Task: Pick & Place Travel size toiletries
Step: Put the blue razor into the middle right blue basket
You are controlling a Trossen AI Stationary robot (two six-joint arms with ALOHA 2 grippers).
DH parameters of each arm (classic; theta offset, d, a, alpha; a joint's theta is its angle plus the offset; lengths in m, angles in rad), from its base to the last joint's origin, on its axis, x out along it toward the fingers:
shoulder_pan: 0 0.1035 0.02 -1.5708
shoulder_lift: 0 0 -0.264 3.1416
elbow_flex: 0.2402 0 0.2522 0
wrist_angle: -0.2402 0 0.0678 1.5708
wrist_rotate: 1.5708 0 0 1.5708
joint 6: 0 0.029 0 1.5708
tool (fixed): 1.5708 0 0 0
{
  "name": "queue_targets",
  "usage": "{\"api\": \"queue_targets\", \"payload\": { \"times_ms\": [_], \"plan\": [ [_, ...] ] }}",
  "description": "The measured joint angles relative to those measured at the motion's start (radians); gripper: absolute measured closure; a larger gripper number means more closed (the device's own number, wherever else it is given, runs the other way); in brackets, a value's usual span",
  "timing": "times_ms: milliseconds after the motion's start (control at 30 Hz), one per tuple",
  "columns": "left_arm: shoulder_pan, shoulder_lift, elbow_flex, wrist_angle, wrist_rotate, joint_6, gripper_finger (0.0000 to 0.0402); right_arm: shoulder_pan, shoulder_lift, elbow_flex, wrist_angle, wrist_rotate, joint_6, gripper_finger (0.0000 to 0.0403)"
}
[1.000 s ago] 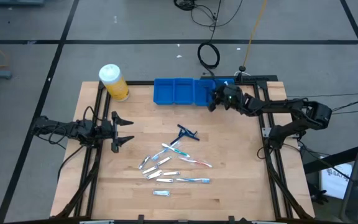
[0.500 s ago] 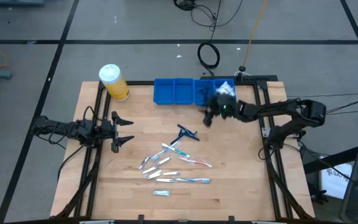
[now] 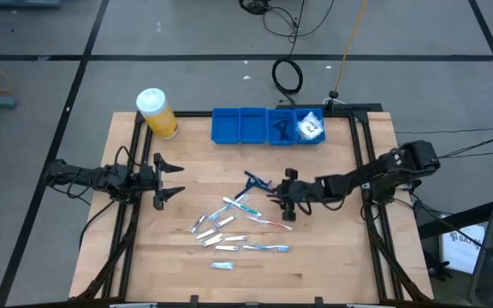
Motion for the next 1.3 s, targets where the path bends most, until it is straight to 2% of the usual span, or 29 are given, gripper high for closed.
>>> {"api": "queue_targets", "payload": {
  "times_ms": [200, 333, 500, 700, 1033, 1300],
  "plan": [
    [0.000, 0.000, 0.000, 0.000, 0.000, 0.000, 0.0091, -0.050, 0.087, 0.002, 0.057, -0.003, 0.034, 0.0244],
    [0.000, 0.000, 0.000, 0.000, 0.000, 0.000, 0.0091, -0.078, 0.154, 0.002, 0.115, -0.076, 0.037, 0.0242],
    [0.000, 0.000, 0.000, 0.000, 0.000, 0.000, 0.0092, -0.107, 0.192, 0.003, 0.159, -0.108, 0.051, 0.0248],
    [0.000, 0.000, 0.000, 0.000, 0.000, 0.000, 0.0092, -0.140, 0.201, 0.004, 0.132, -0.109, 0.082, 0.0282],
    [0.000, 0.000, 0.000, 0.000, 0.000, 0.000, 0.0092, -0.154, 0.200, 0.004, 0.090, -0.106, 0.069, 0.0379],
    [0.000, 0.000, 0.000, 0.000, 0.000, 0.000, 0.0091, -0.156, 0.145, 0.000, 0.072, -0.136, 0.062, 0.0381]
  ]
}}
